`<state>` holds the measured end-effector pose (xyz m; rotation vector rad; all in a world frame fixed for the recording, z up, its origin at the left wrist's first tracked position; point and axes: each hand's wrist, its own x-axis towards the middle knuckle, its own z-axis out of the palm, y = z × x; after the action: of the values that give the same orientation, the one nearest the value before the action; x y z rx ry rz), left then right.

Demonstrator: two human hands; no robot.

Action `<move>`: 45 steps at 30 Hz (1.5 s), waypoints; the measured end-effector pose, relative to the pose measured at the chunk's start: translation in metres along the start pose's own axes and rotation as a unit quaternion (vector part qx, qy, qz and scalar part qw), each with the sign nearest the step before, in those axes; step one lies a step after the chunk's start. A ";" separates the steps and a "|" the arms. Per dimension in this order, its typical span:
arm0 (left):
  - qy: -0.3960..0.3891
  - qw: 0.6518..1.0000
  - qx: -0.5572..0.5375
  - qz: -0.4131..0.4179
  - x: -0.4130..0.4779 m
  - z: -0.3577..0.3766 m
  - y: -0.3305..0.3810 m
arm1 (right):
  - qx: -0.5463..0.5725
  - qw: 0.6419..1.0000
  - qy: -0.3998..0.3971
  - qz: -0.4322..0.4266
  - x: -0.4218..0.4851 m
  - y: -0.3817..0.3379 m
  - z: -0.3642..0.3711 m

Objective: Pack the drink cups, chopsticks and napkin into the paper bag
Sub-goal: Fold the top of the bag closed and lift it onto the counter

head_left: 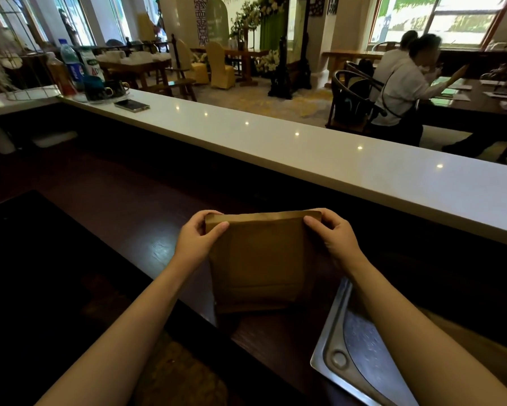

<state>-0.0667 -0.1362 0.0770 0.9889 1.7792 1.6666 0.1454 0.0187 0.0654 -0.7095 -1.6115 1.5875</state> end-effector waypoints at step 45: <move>-0.186 0.882 0.405 0.154 0.031 0.014 0.024 | -0.290 0.956 -0.038 -0.031 0.003 -0.004 -0.007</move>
<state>-0.0710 -0.1035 0.1024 1.8817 2.1315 0.7281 0.1499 0.0254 0.0698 -0.8902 -2.1644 1.1011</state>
